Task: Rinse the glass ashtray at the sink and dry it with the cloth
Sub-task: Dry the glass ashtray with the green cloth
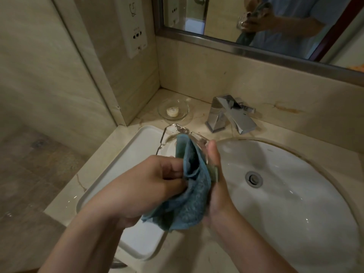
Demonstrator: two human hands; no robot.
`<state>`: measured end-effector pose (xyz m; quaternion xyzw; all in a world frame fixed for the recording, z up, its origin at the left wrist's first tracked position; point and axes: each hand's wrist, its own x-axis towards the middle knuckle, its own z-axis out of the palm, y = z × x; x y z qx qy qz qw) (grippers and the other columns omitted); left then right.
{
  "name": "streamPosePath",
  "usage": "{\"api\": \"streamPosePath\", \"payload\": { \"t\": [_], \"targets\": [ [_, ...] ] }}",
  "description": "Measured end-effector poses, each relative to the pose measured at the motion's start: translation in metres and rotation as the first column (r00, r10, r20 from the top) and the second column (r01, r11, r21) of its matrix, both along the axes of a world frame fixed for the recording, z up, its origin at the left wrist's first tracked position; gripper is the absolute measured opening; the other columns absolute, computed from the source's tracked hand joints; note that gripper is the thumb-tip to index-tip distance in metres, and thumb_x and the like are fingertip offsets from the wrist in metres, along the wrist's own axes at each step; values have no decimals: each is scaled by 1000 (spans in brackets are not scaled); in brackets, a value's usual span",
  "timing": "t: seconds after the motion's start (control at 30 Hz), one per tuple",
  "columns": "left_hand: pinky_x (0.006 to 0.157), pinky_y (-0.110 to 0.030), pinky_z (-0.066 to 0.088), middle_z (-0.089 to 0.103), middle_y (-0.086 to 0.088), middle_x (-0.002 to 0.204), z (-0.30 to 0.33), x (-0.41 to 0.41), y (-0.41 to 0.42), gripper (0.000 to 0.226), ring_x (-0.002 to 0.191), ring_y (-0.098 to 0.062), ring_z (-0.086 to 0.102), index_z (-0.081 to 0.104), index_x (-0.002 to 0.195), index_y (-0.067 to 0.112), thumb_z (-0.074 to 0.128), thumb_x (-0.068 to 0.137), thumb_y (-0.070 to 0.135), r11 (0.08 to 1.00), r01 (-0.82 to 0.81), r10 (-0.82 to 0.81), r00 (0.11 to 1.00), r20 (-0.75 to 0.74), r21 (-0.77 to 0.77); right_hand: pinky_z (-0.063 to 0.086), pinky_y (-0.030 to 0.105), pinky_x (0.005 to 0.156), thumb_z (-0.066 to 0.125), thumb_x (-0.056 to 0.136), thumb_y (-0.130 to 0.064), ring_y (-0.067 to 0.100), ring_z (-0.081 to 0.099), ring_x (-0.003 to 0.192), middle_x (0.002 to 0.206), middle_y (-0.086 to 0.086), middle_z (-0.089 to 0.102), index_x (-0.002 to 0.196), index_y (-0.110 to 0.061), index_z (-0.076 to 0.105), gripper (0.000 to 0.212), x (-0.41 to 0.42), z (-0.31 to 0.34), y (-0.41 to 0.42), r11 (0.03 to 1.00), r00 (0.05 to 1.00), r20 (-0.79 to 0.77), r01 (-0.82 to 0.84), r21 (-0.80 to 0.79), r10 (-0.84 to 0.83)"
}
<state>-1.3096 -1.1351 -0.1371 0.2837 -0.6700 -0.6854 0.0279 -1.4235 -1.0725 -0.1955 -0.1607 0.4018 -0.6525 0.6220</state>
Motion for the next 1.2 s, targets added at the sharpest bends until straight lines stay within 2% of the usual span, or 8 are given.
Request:
{"api": "streamPosePath", "payload": {
  "t": [0.1, 0.23, 0.37, 0.47, 0.67, 0.8, 1.07, 1.2],
  "targets": [
    [75, -16, 53, 76, 0, 94, -3, -1, 13, 36, 92, -12, 70, 72, 93, 18, 44, 92, -5, 997, -62, 65, 994, -86, 35, 56, 26, 65, 31, 78, -71, 12, 70, 73, 73, -3, 73, 83, -26, 74, 63, -3, -1, 2, 998, 992, 122, -28, -52, 35],
    [78, -15, 53, 74, 9, 100, -5, -9, 31, 60, 100, -5, 66, 69, 101, 30, 35, 88, -17, 984, -172, 176, 972, -159, 39, 53, 27, 71, 49, 69, -75, 13, 67, 75, 75, -2, 69, 82, -22, 73, 60, -3, -1, 1, 998, 990, 136, -25, -56, 33],
    [104, -24, 41, 55, 21, 128, -15, -18, 35, 66, 124, 1, 45, 54, 120, 45, 40, 83, -9, 948, -207, 179, 975, -134, -241, 55, 23, 72, 53, 64, -72, 10, 70, 90, 91, -4, 75, 92, -28, 75, 57, 3, -4, 3, 998, 992, 117, 47, -31, -44],
    [105, -2, 23, 34, 21, 144, -21, -24, 32, 67, 135, 4, 26, 38, 133, 43, 47, 86, -5, 866, -193, 162, 981, -106, -461, 55, 17, 66, 54, 66, -66, 7, 69, 93, 96, -7, 75, 94, -34, 73, 47, 7, -6, 6, 988, 988, 24, 153, 18, -154],
    [109, -12, 10, 13, 19, 152, -31, -36, 33, 69, 138, 5, 7, 19, 147, 28, 43, 89, 2, 781, -185, 243, 970, 18, -596, 53, 21, 75, 68, 42, -73, 7, 65, 102, 108, -7, 71, 118, -28, 58, 89, 9, -3, 4, 979, 977, -64, 204, -22, -205],
    [98, -9, 12, 14, 3, 155, -31, -43, 32, 66, 140, -10, 16, 10, 149, 26, 40, 93, 9, 770, -219, 341, 935, 96, -599, 54, 19, 73, 70, 57, -64, 10, 65, 102, 112, -1, 68, 125, -24, 51, 81, 11, -5, 9, 966, 962, -102, 249, -72, -255],
    [103, -40, 42, 42, -10, 140, -28, -47, 24, 57, 122, -27, 46, 28, 144, 23, 43, 89, 14, 843, -325, 405, 908, 108, -429, 52, 21, 85, 49, 92, -23, 11, 62, 108, 109, -15, 67, 103, -51, 59, 32, 8, -9, 7, 930, 891, -295, 283, -233, -345],
    [91, -34, 47, 59, -6, 121, -22, -42, 24, 38, 107, -23, 56, 43, 132, 28, 41, 94, 26, 845, -327, 409, 905, 115, -423, 50, 19, 89, 51, 83, -47, 5, 58, 112, 115, -19, 63, 107, -55, 54, 26, 7, -6, 4, 926, 833, -416, 279, -255, -366]
  ]
}}
